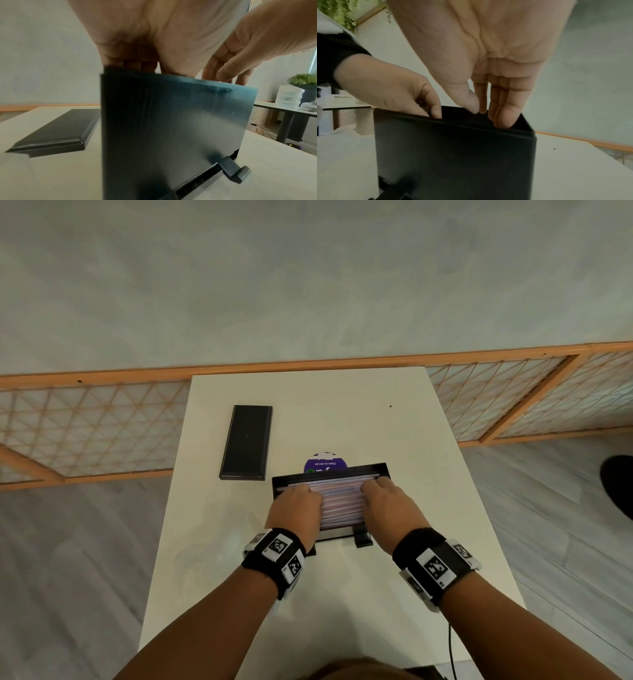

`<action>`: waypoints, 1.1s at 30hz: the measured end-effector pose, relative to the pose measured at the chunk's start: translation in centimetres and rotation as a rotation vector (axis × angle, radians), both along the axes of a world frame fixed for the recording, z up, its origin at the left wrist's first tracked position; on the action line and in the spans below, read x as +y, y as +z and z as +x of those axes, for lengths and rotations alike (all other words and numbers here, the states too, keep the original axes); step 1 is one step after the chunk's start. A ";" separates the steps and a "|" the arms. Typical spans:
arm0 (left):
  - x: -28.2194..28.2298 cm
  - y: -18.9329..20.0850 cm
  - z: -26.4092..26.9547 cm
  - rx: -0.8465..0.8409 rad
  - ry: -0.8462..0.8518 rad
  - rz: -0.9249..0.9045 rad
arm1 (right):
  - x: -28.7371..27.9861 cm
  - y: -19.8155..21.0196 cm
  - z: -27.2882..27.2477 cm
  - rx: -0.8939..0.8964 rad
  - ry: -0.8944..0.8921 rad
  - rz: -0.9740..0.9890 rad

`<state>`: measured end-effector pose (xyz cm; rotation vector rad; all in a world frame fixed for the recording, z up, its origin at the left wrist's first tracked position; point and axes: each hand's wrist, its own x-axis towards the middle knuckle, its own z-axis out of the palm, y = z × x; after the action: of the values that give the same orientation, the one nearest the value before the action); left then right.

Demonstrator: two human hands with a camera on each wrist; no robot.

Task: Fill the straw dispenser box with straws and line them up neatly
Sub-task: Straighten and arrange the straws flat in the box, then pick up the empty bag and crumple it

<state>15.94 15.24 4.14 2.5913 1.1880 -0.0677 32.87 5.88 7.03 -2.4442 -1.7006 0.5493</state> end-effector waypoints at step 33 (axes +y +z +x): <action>-5.4 -9.3 -18.2 0.414 0.193 -0.498 | -13.2 -3.2 -6.4 0.146 0.260 -0.510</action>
<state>-2.21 9.83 -5.14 2.0683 1.3380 -0.7839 26.44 -7.31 3.84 -2.4053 -2.0260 1.3041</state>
